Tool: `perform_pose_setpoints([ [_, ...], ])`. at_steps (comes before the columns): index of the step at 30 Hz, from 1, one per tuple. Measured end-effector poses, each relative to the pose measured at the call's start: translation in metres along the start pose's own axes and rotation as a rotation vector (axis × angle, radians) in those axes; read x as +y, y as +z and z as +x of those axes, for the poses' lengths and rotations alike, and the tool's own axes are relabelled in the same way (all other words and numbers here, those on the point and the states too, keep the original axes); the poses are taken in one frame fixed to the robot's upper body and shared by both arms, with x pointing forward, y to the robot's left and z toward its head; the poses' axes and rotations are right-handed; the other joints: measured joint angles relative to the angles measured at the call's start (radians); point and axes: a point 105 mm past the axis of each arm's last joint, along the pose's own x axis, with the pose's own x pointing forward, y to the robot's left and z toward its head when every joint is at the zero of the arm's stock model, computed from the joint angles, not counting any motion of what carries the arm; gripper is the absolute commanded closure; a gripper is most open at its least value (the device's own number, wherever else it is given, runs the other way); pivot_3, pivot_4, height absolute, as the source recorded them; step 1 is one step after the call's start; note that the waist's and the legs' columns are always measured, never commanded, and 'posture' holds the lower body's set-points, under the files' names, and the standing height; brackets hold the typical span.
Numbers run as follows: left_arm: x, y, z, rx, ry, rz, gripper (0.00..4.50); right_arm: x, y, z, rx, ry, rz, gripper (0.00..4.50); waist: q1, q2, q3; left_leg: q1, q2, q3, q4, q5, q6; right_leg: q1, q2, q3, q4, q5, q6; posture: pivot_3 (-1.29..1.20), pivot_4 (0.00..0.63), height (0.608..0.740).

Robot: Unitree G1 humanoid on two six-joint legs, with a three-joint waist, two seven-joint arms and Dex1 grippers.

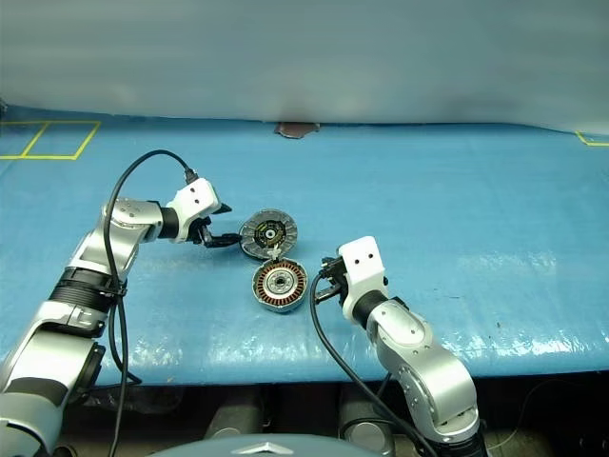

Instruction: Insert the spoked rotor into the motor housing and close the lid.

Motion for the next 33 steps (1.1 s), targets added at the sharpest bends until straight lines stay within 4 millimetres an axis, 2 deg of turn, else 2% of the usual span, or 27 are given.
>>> perform_pose_setpoints([
  [14,-0.015,0.015,0.008,-0.083,-0.103,0.002,0.22,0.0,0.001,0.0,-0.006,-0.005,0.001,4.5,0.0,0.0,0.0,0.0,0.0,0.0,0.0,0.0,0.0,0.0,0.0,0.0,0.0,0.0,0.0,0.0,0.15,0.74],
  [19,-0.012,0.023,0.009,-0.083,-0.104,0.061,0.22,-0.001,0.001,0.0,-0.007,-0.013,-0.002,4.5,0.0,0.0,0.0,0.0,0.0,0.0,0.0,0.0,0.0,0.0,0.0,0.0,0.0,0.0,0.0,0.0,0.15,0.74],
  [33,-0.013,0.004,0.014,0.016,-0.118,0.114,0.22,-0.001,-0.001,0.0,-0.005,-0.02,0.01,4.5,0.0,0.0,0.0,0.0,0.0,0.0,0.0,0.0,0.0,0.0,0.0,0.0,0.0,0.0,0.0,0.0,0.15,0.74],
])
